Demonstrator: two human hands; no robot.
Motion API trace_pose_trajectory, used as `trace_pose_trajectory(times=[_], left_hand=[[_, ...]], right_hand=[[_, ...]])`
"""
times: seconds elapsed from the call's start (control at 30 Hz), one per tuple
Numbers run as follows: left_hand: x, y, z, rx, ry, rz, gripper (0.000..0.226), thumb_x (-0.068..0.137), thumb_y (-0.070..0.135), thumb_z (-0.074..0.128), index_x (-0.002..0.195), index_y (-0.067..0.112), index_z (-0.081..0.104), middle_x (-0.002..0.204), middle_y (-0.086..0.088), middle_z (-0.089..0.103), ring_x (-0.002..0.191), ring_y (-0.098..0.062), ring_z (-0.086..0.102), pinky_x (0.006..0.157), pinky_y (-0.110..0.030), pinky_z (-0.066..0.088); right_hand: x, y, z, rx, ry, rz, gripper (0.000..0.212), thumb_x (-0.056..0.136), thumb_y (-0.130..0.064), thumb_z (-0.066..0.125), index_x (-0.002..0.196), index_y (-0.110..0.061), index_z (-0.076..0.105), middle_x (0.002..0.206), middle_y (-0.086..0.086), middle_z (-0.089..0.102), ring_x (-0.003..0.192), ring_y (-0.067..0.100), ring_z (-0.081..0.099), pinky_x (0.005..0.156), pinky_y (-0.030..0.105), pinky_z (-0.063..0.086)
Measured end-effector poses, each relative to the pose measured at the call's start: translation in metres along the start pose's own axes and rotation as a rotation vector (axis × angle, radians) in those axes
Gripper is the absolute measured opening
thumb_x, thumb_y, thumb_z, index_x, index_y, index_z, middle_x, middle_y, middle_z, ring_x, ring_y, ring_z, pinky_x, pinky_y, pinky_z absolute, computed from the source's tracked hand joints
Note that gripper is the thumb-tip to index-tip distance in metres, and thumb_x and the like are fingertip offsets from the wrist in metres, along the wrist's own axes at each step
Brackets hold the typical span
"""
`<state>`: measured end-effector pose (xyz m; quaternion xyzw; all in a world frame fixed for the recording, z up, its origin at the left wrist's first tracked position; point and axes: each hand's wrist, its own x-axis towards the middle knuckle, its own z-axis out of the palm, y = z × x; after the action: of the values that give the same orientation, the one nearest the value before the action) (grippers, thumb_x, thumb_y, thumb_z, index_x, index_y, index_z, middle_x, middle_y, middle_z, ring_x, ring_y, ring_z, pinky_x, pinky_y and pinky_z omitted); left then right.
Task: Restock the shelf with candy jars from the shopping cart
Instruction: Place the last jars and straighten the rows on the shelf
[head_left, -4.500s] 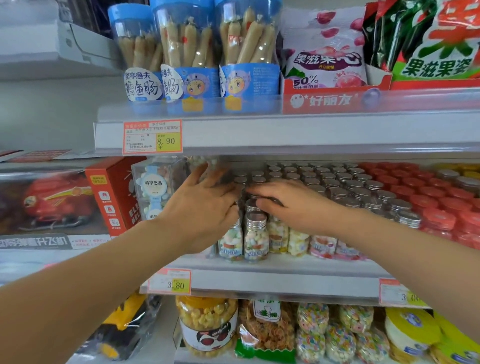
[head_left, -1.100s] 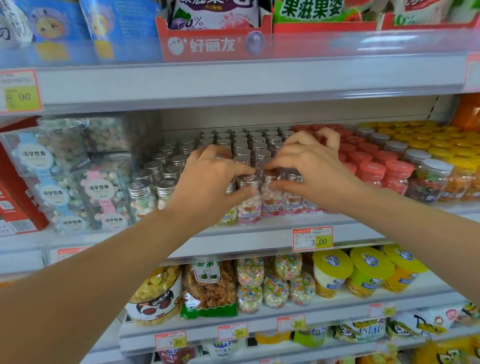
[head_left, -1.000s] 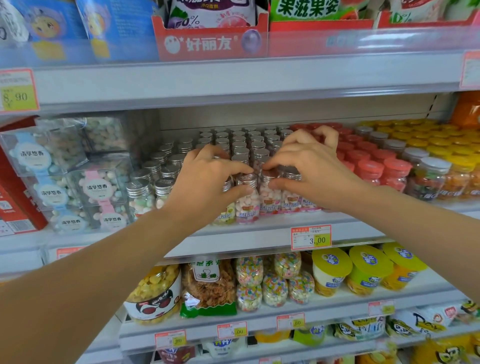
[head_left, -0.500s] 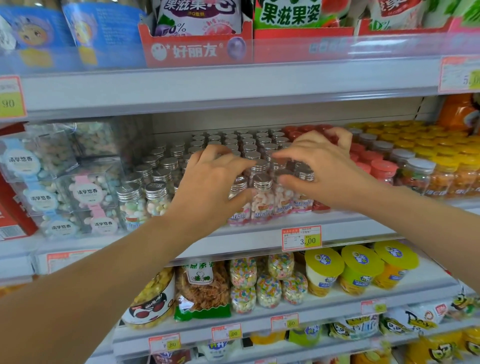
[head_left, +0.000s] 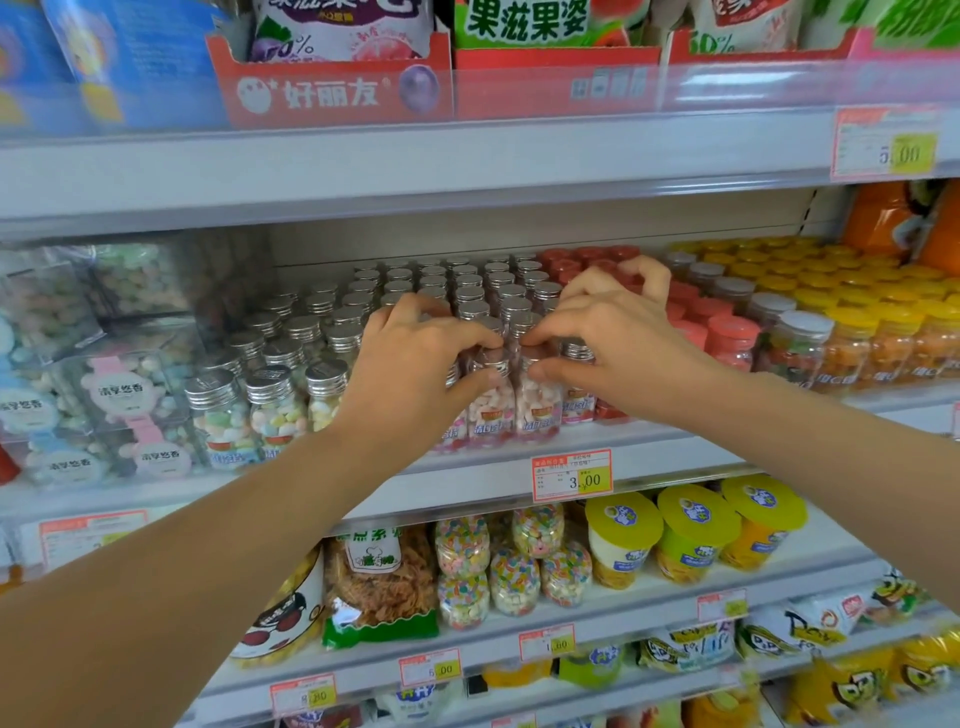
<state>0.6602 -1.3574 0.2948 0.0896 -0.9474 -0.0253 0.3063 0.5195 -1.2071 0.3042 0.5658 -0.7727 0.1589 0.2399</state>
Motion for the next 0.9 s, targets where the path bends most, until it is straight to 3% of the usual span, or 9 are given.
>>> trace_pose_trajectory(times=[0.17, 0.3, 0.4, 0.67, 0.9], left_hand=[[0.0, 0.003, 0.002, 0.027, 0.036, 0.073, 0.046, 0.087, 0.044, 0.062, 0.129, 0.026, 0.058, 0.117, 0.003, 0.066, 0.123, -0.024, 0.041, 0.095, -0.033, 0.019], [0.003, 0.01, 0.006, 0.008, 0.018, 0.083, 0.051, 0.084, 0.053, 0.05, 0.126, 0.027, 0.062, 0.113, 0.005, 0.068, 0.12, -0.025, 0.044, 0.094, -0.035, 0.023], [0.009, 0.016, 0.011, 0.032, 0.019, 0.083, 0.044, 0.089, 0.048, 0.058, 0.128, 0.029, 0.059, 0.118, 0.006, 0.067, 0.123, -0.023, 0.042, 0.096, -0.034, 0.019], [0.016, 0.025, 0.017, 0.042, 0.016, 0.008, 0.042, 0.085, 0.048, 0.062, 0.124, 0.033, 0.061, 0.116, -0.002, 0.064, 0.124, -0.02, 0.04, 0.1, -0.035, 0.019], [0.017, 0.026, 0.017, 0.059, -0.007, -0.014, 0.044, 0.083, 0.05, 0.065, 0.123, 0.032, 0.061, 0.111, 0.001, 0.066, 0.123, -0.019, 0.039, 0.099, -0.033, 0.019]], right_hand=[[-0.004, 0.008, -0.006, 0.002, 0.045, 0.024, 0.049, 0.085, -0.063, 0.051, 0.122, -0.034, 0.063, 0.114, -0.012, 0.061, 0.123, 0.009, 0.042, 0.1, 0.033, 0.004], [-0.01, 0.02, -0.009, -0.072, 0.067, 0.073, 0.039, 0.084, -0.049, 0.064, 0.118, -0.032, 0.065, 0.114, -0.009, 0.065, 0.122, 0.012, 0.043, 0.1, 0.034, 0.006], [-0.009, 0.019, -0.007, -0.125, 0.053, 0.039, 0.037, 0.08, -0.045, 0.071, 0.113, -0.029, 0.068, 0.11, -0.009, 0.066, 0.12, 0.015, 0.044, 0.096, 0.035, 0.009], [-0.002, 0.021, -0.01, -0.173, -0.075, 0.02, 0.039, 0.082, -0.043, 0.07, 0.119, -0.033, 0.063, 0.116, -0.012, 0.061, 0.123, 0.013, 0.034, 0.096, 0.037, 0.006], [-0.004, 0.023, -0.019, -0.156, -0.095, -0.017, 0.032, 0.081, -0.041, 0.072, 0.112, -0.035, 0.066, 0.101, -0.014, 0.066, 0.113, 0.007, 0.04, 0.097, 0.035, 0.004]])
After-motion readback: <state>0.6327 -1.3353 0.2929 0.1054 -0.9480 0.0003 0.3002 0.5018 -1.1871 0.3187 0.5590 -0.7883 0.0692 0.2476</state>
